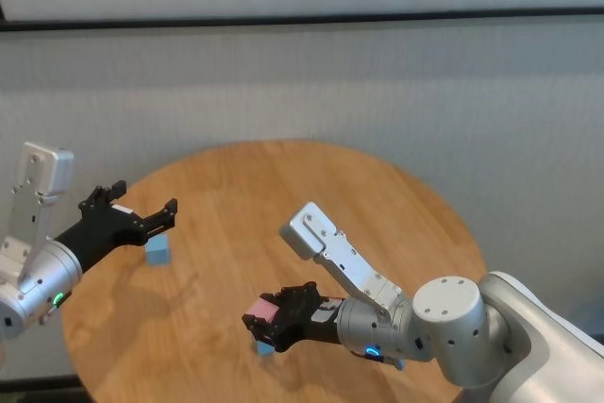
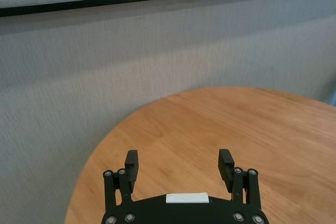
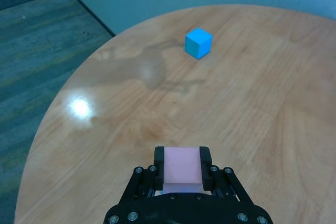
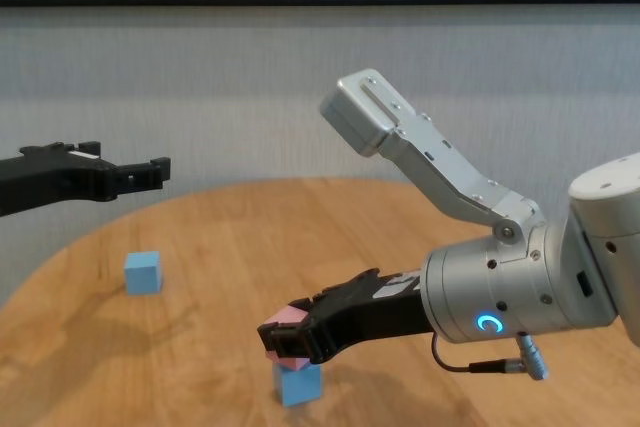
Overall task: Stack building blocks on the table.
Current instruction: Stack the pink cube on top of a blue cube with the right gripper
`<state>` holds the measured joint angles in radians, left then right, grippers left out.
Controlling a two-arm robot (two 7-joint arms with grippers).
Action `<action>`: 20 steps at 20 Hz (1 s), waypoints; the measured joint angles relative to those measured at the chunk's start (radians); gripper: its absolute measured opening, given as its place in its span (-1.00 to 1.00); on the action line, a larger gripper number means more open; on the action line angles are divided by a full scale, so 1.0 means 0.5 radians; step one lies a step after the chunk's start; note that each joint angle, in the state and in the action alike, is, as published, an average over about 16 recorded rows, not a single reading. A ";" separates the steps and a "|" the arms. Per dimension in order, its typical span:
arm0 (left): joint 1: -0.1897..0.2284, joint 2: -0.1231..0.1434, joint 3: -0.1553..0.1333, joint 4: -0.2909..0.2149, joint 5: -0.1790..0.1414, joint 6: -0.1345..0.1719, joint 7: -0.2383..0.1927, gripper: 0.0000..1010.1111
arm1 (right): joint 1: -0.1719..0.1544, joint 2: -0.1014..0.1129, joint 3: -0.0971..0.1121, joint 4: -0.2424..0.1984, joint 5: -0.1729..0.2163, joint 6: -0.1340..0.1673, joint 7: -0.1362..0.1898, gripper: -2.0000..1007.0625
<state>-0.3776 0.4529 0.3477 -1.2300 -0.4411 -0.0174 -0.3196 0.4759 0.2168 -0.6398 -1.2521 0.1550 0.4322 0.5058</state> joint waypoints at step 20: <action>0.000 0.000 0.000 0.000 0.000 0.000 0.000 0.98 | 0.001 0.002 -0.003 0.000 -0.004 -0.010 0.003 0.05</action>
<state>-0.3776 0.4529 0.3477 -1.2300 -0.4411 -0.0173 -0.3196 0.4763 0.2176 -0.6411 -1.2522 0.1530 0.4274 0.5071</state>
